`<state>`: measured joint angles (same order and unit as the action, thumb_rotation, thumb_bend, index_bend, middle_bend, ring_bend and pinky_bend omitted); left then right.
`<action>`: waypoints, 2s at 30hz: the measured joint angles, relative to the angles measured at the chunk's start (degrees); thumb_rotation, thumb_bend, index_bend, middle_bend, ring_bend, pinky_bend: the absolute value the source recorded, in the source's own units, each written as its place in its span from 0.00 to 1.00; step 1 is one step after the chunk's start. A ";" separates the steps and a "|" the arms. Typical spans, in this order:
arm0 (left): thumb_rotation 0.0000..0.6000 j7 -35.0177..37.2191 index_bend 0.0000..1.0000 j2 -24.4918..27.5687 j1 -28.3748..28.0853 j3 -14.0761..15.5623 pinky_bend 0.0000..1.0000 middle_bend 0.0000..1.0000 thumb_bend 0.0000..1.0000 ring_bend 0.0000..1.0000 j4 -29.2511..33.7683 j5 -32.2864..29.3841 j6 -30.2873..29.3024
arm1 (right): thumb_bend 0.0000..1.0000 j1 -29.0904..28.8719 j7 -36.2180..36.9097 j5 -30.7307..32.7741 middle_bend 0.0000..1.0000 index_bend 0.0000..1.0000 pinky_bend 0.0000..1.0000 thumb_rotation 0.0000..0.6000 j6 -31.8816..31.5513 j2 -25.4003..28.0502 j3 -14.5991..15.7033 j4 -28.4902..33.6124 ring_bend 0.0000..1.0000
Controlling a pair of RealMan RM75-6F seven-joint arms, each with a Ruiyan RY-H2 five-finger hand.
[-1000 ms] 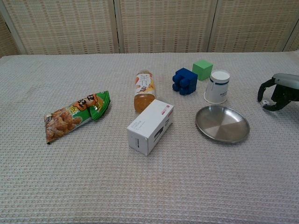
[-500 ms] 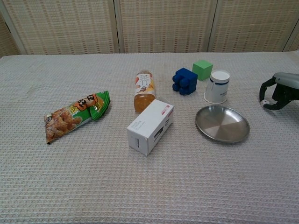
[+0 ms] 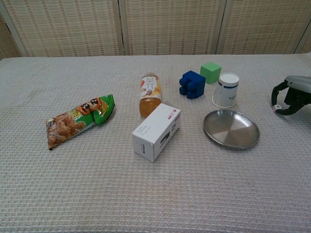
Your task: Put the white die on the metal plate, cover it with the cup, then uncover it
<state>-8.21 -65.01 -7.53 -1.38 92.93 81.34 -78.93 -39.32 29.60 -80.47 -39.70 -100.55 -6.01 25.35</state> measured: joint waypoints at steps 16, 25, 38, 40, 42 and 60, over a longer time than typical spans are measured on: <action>1.00 -0.44 0.16 -0.15 -0.36 0.22 0.38 0.23 0.40 0.23 0.11 0.22 0.70 | 0.25 6.53 -18.80 1.84 1.00 0.57 0.90 1.00 -16.56 13.15 -2.83 29.26 0.92; 1.00 0.34 0.16 0.06 -0.27 0.09 0.38 0.23 0.40 0.23 -0.01 -0.15 0.63 | 0.25 4.32 -22.59 3.15 1.00 0.57 0.91 1.00 -12.96 18.31 -3.99 41.97 0.92; 1.00 0.50 0.16 0.07 -0.43 0.28 0.38 0.23 0.40 0.23 -0.12 0.22 0.87 | 0.25 -0.68 -17.54 3.43 1.00 0.57 0.91 1.00 -3.61 13.53 -2.34 39.42 0.93; 1.00 0.55 0.16 0.07 -0.44 0.30 0.38 0.23 0.40 0.23 -0.14 0.26 0.89 | 0.25 -0.90 -17.06 3.16 1.00 0.57 0.91 1.00 -3.11 13.32 -1.95 39.31 0.93; 1.00 0.60 0.16 0.07 -0.46 0.31 0.38 0.23 0.40 0.23 -0.16 0.27 0.93 | 0.25 -1.08 -16.62 2.76 1.00 0.54 0.91 1.00 -2.76 13.27 -1.48 39.32 0.93; 1.00 0.06 0.16 0.03 -0.66 0.50 0.38 0.23 0.40 0.23 0.08 0.26 1.34 | 0.15 -0.54 -16.72 1.77 1.00 0.33 0.91 1.00 -11.64 11.48 -3.49 36.91 0.93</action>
<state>-8.15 -64.98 -8.19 -0.88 93.01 81.60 -77.59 -39.86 12.88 -78.70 -51.34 -89.07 -9.50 62.26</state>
